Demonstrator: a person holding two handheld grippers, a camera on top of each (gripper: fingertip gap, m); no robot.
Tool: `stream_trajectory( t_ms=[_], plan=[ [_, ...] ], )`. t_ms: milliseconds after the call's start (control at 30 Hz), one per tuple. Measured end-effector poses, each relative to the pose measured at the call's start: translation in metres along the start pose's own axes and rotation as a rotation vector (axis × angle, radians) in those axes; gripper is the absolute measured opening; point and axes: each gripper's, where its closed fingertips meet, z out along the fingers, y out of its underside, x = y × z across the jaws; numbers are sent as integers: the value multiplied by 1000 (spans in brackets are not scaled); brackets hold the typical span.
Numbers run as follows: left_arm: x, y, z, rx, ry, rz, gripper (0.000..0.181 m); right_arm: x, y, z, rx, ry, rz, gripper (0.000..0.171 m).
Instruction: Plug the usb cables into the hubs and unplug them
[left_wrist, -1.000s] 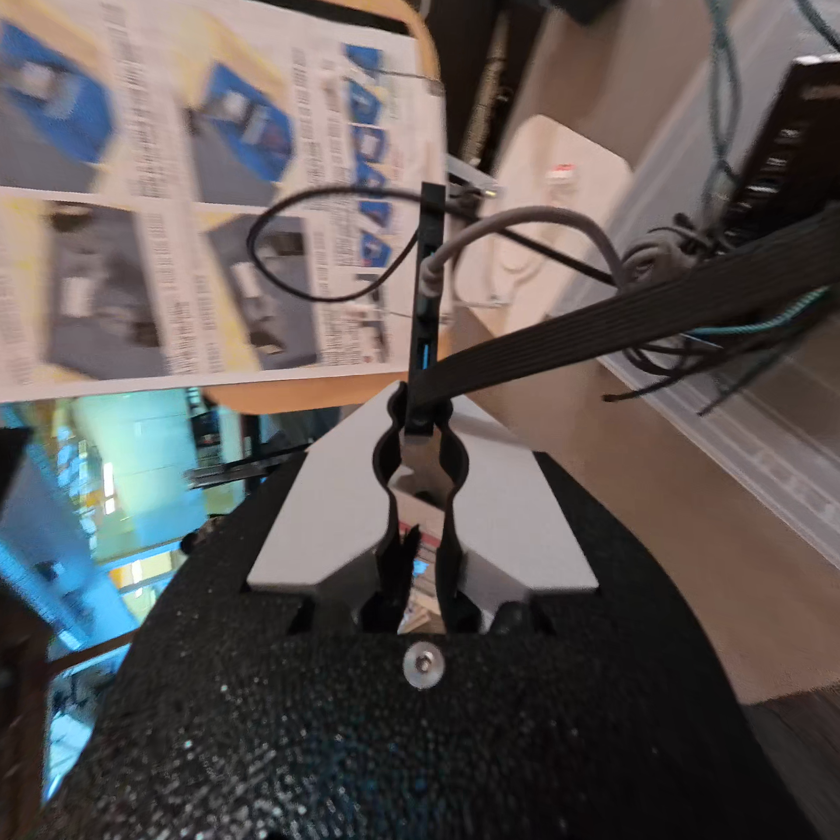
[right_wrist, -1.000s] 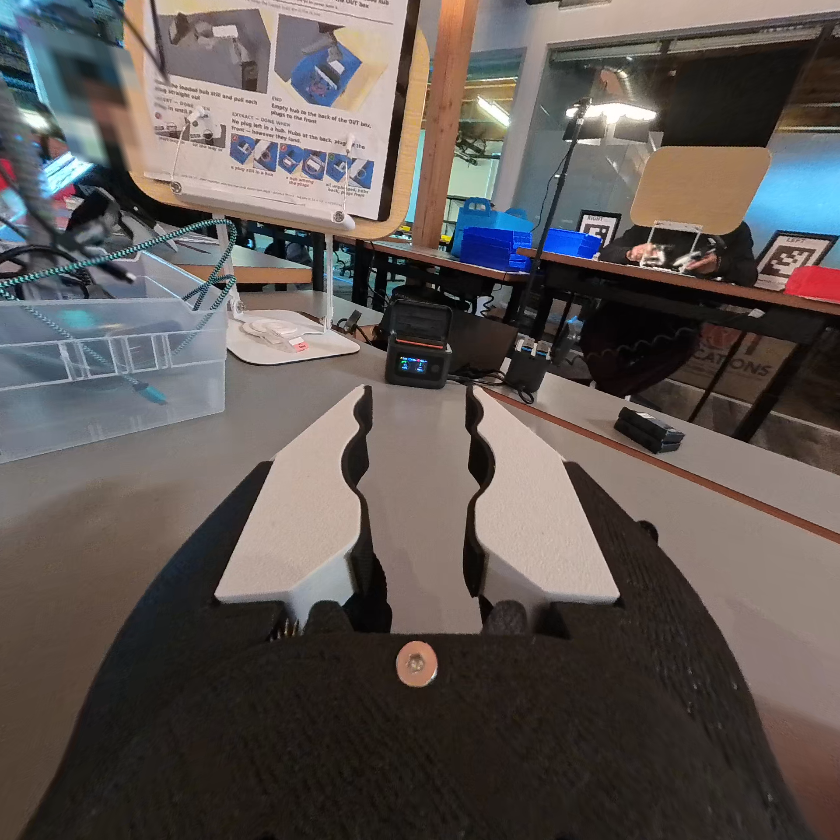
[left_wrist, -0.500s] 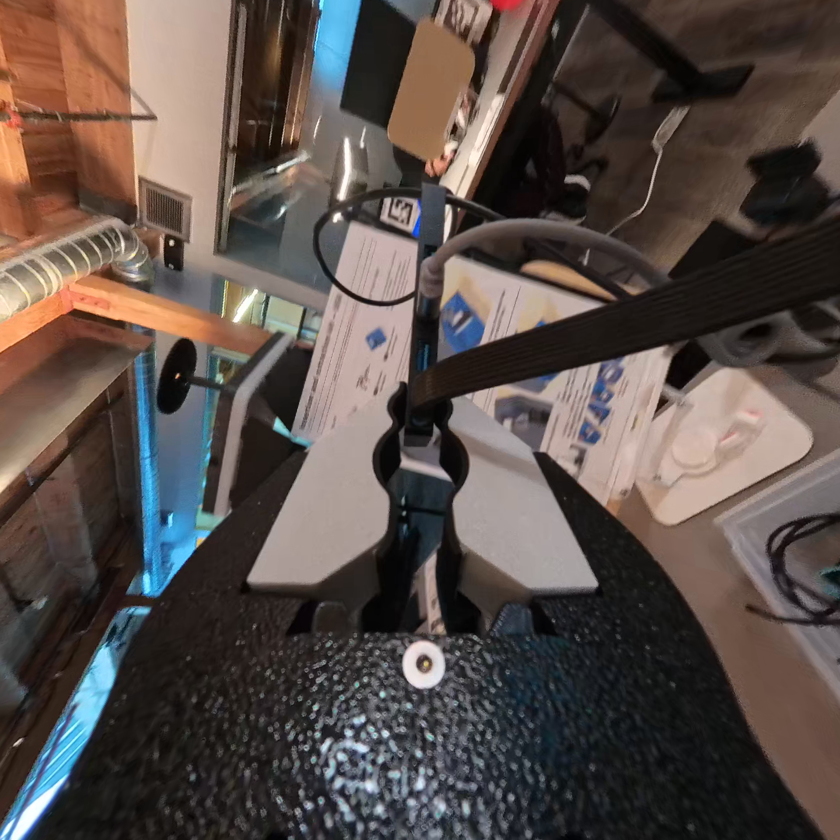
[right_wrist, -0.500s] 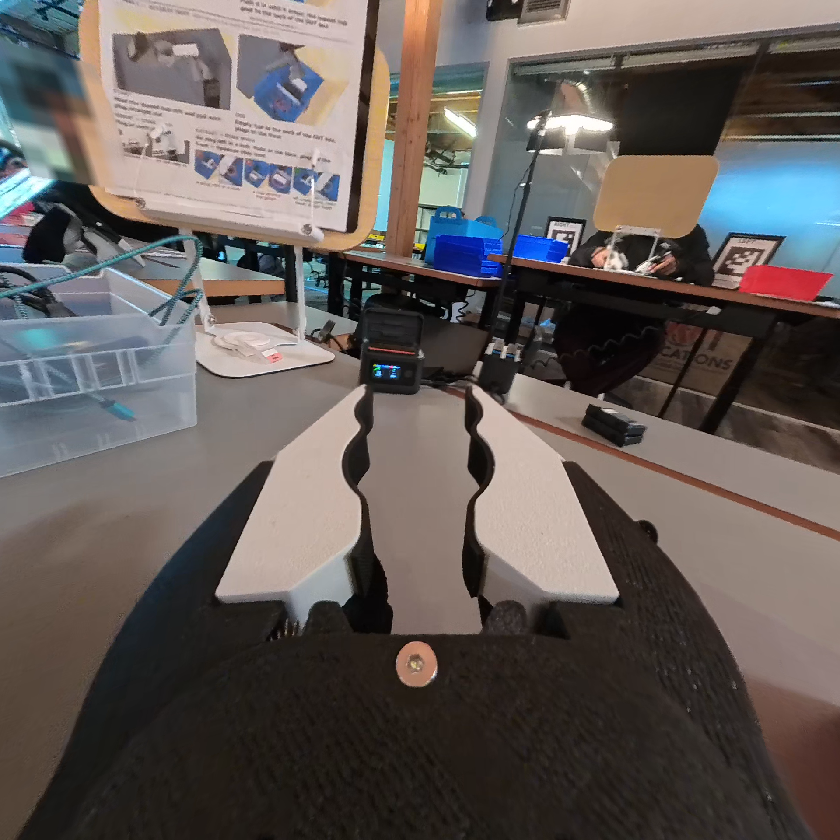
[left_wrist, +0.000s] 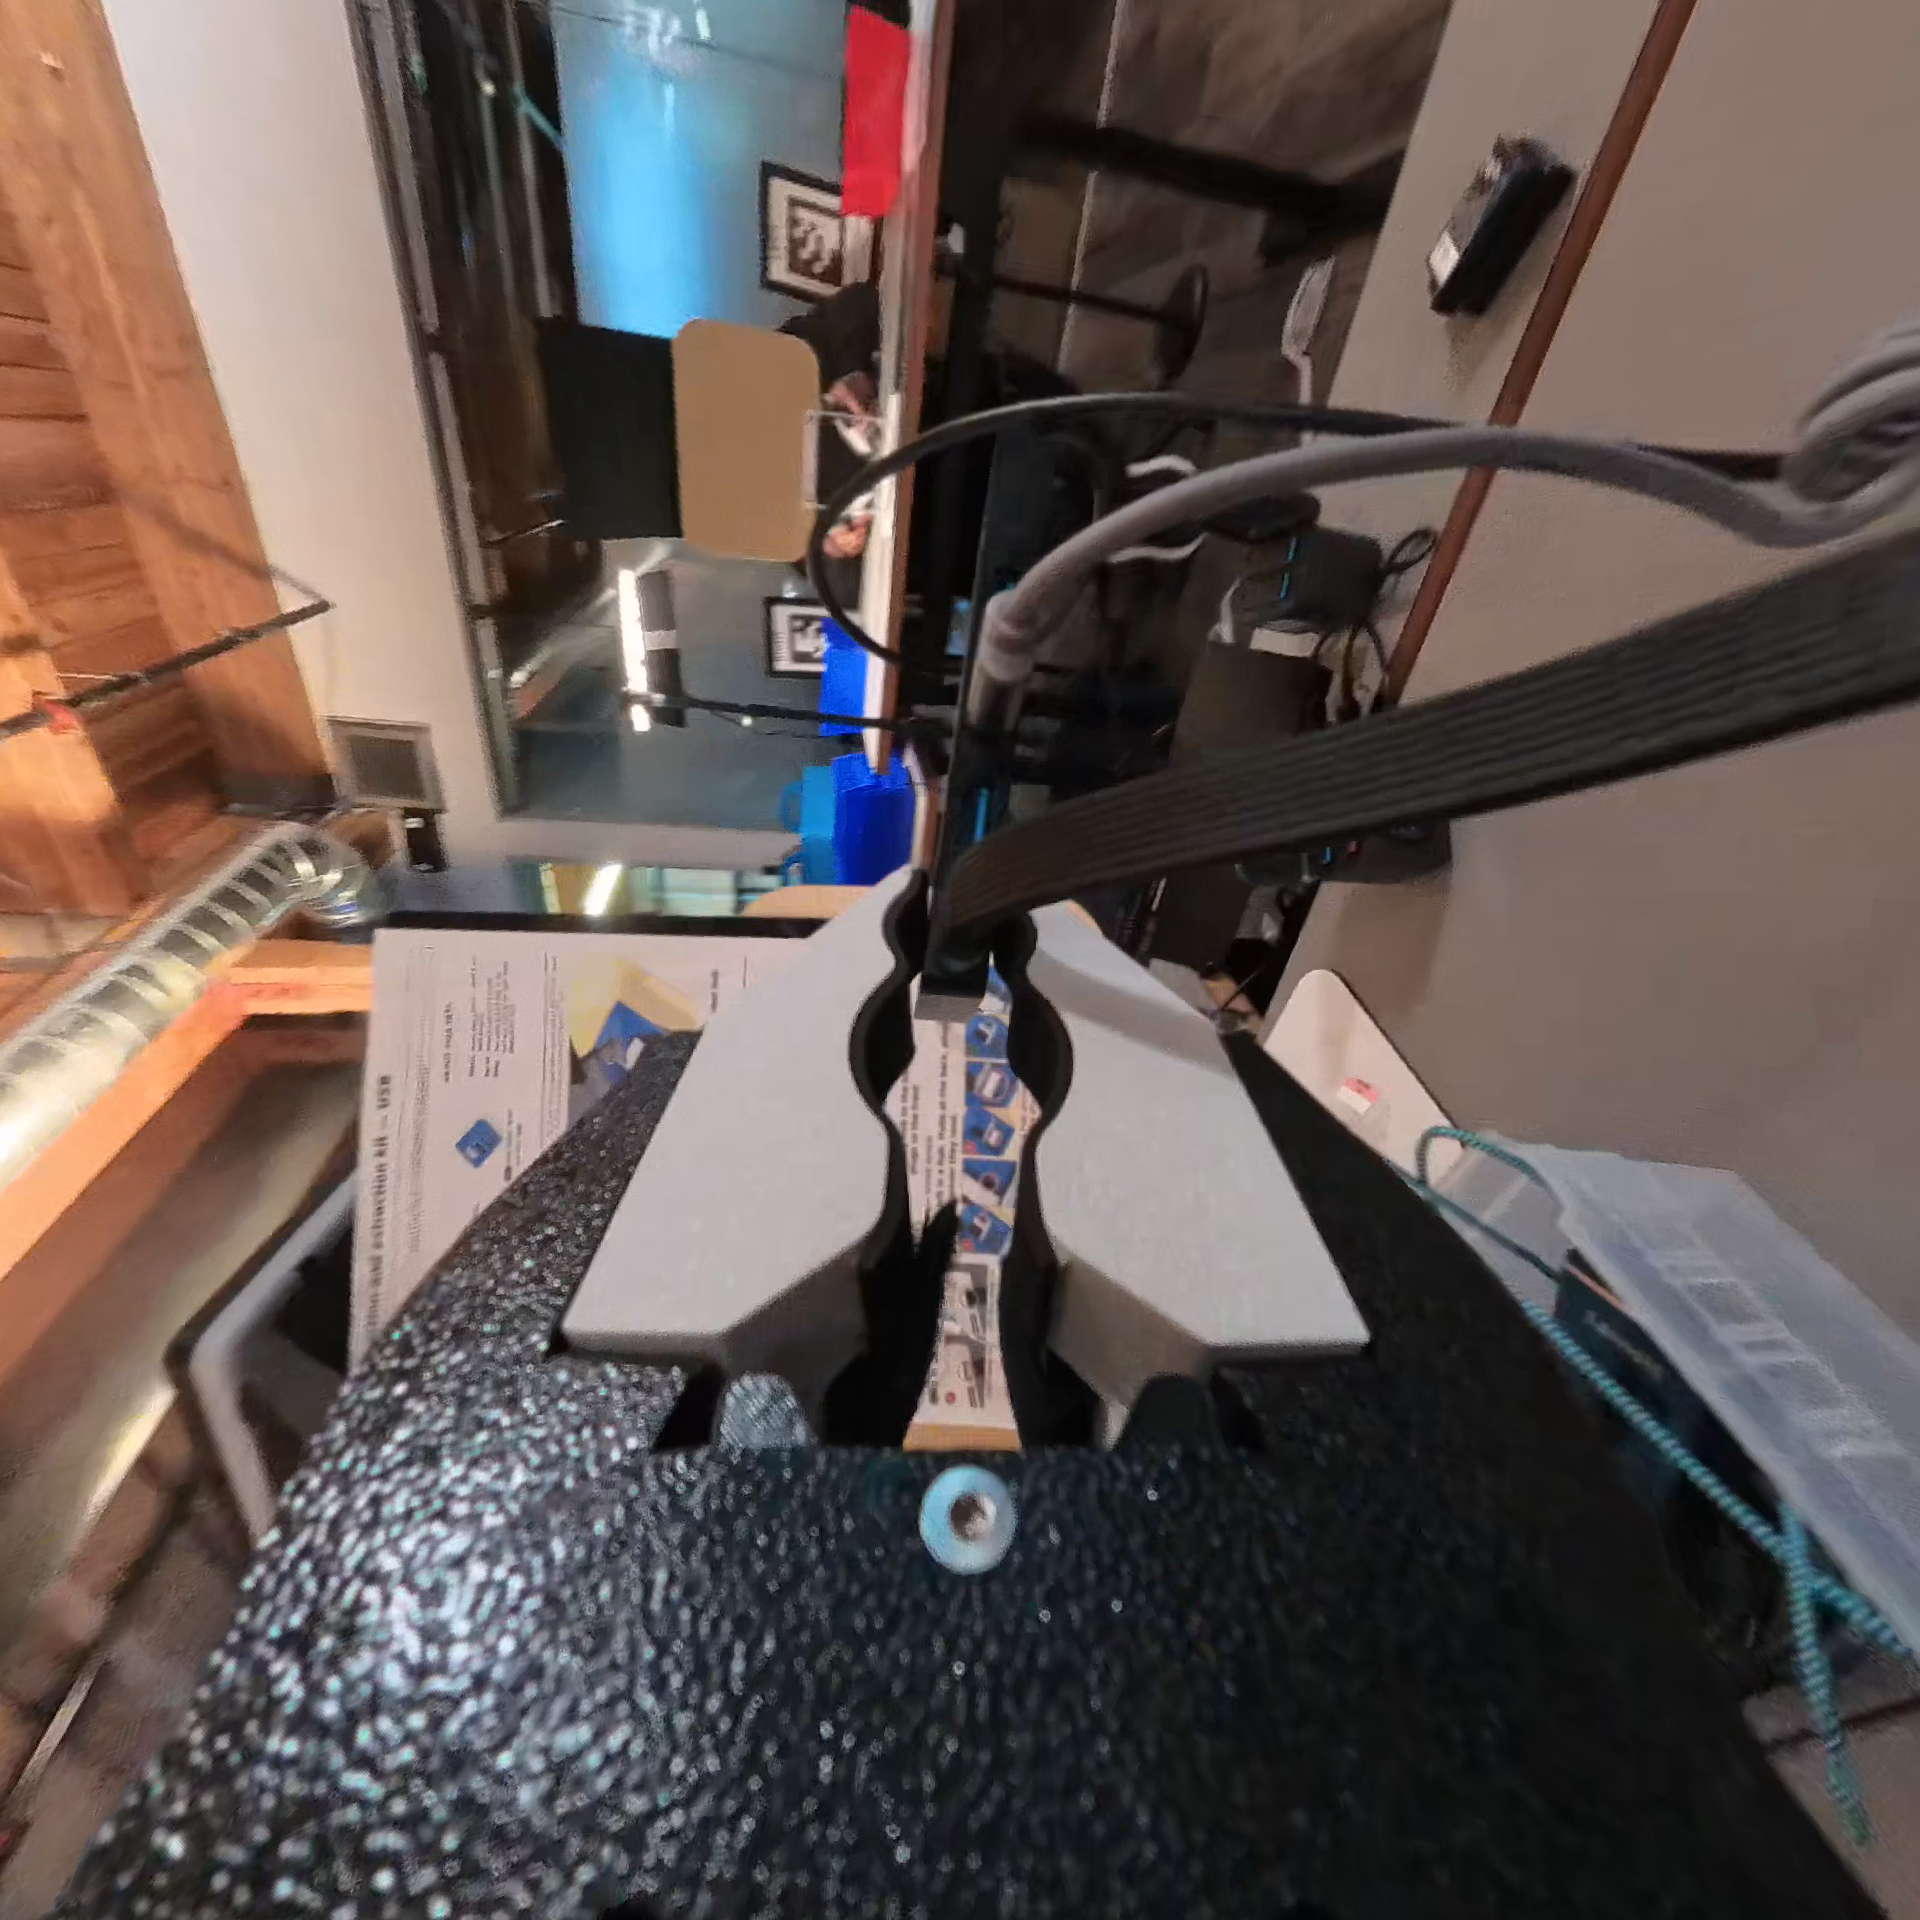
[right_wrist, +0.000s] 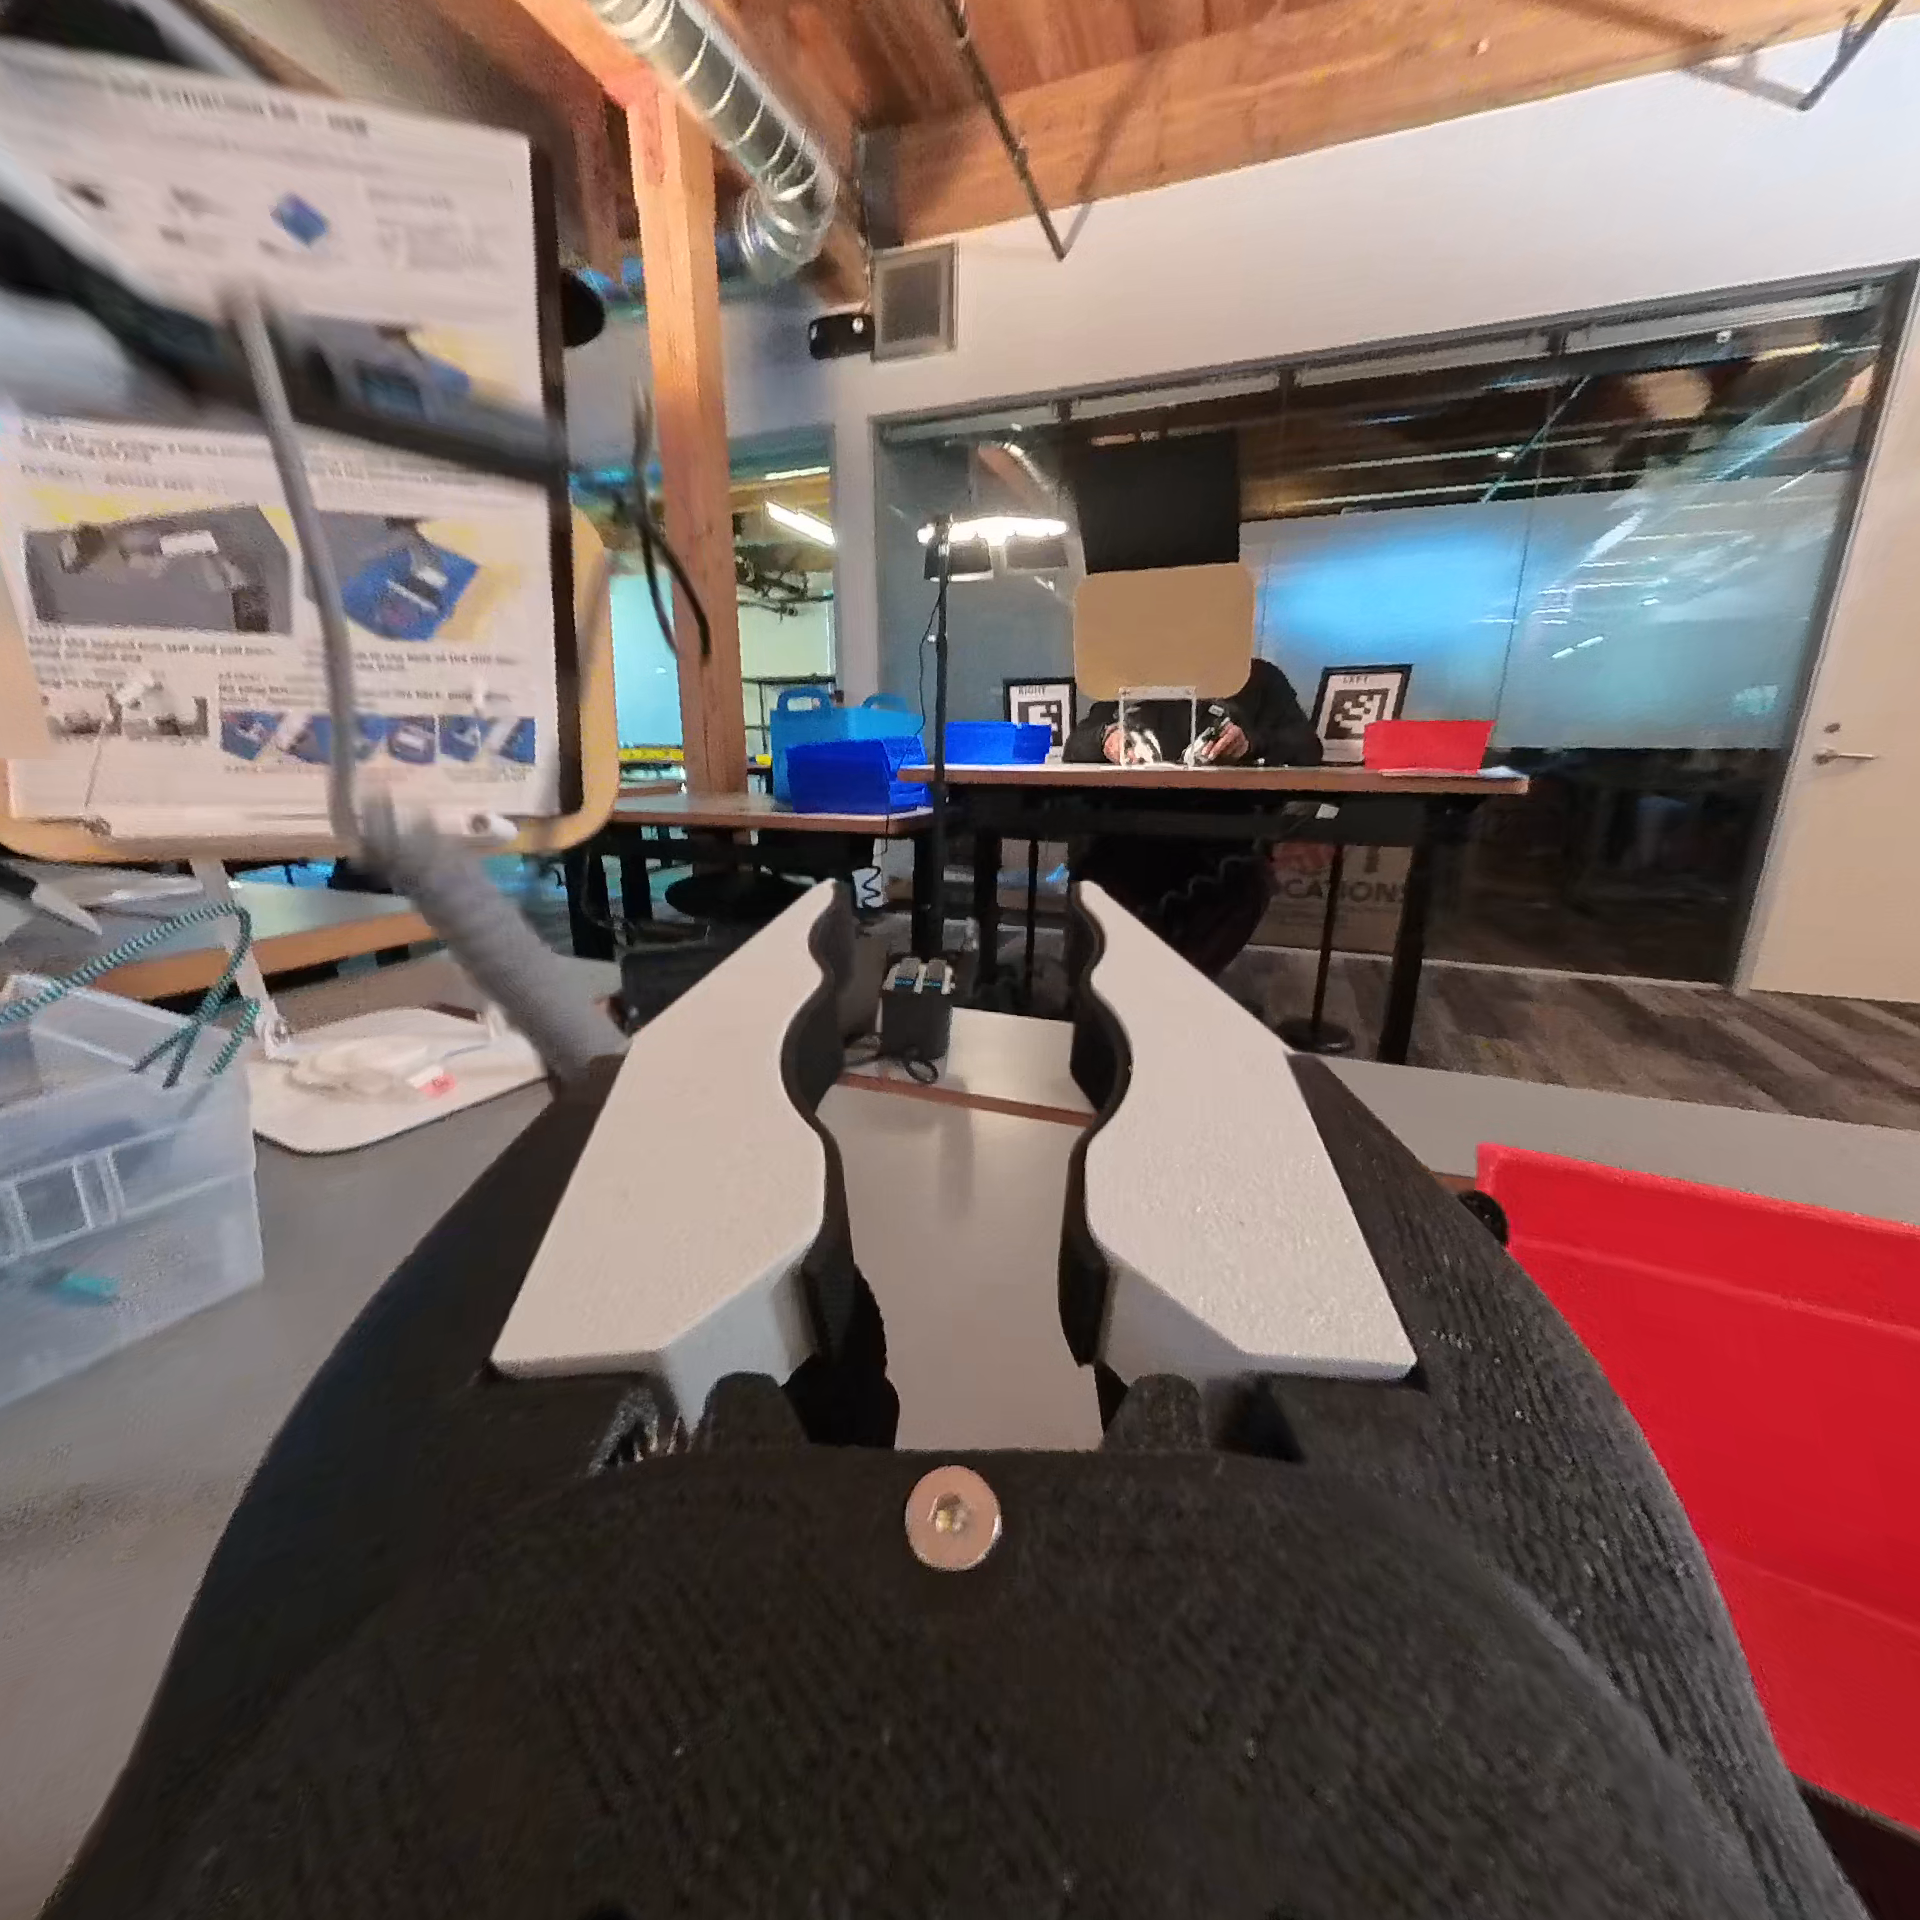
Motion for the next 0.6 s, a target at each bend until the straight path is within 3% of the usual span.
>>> stream_trajectory(
  t_ms=[33, 100, 200, 267, 400, 500, 600],
  plan=[
    [16, -4, 0, -7, -39, 31, 10, 0, -4, -2, 10, -3, 17, 39],
    [42, -9, -2, -16, -127, 104, 9, -3, -9, -4, 8, -39, 72, 38],
    [73, -14, -9, 8, -249, 189, 9, -34, -8, -10, -92, -264, 244, 32],
    [88, -20, -16, 53, -337, 246, 9, -60, -10, -16, -189, -457, 430, 35],
    [111, -29, -26, 115, -417, 256, 9, -95, -4, -17, -433, -668, 809, 45],
    [119, -35, -31, 141, -445, 237, 9, -107, -1, -11, -505, -716, 1018, 59],
    [126, -42, -37, 177, -456, 241, 9, -116, -5, -6, -492, -762, 1137, 54]
  ],
)
